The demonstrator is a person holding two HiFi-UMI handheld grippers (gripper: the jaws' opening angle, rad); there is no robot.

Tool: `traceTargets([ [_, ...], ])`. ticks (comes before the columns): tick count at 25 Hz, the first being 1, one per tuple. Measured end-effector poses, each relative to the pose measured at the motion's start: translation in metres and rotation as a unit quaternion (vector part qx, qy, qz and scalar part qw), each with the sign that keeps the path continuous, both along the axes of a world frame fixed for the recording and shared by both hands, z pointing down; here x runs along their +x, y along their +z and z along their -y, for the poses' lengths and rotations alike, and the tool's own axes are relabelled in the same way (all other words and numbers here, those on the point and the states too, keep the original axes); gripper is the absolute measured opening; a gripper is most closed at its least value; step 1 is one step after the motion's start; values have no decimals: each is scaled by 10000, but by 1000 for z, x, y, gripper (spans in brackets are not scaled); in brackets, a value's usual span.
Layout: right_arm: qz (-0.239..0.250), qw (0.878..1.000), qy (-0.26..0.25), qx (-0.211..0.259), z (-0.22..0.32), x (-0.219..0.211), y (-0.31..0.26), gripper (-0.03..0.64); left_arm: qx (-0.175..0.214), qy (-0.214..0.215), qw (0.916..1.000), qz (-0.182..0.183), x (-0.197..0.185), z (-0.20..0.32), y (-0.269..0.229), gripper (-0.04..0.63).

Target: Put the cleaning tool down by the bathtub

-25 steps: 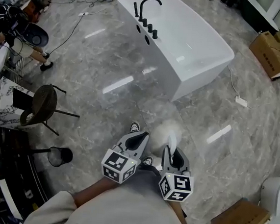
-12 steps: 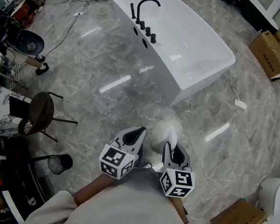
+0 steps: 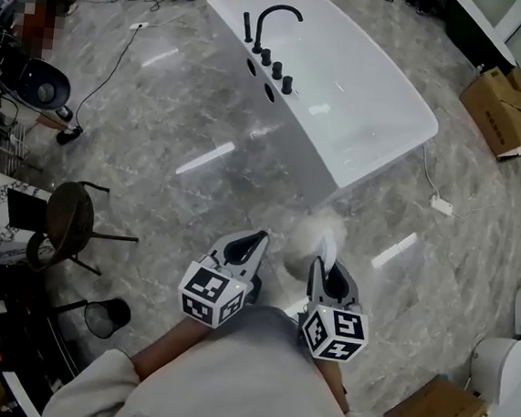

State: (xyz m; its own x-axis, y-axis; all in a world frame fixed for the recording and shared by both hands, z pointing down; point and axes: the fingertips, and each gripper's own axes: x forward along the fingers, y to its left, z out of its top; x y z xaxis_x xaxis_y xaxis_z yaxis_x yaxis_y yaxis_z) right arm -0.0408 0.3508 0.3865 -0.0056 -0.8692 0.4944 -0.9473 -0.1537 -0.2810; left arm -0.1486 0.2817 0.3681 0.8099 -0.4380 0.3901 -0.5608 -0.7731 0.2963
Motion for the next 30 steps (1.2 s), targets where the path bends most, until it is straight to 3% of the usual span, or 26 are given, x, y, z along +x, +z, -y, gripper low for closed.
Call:
traceTargets([
  [15,-165,9980,524,309,103,6,-21,77,-191,292,9992,-178,-27,90,4,9],
  [30,-156,9965,807,154,129,9,-12,77,-492,472,9975,-173,-44,116,19,9],
])
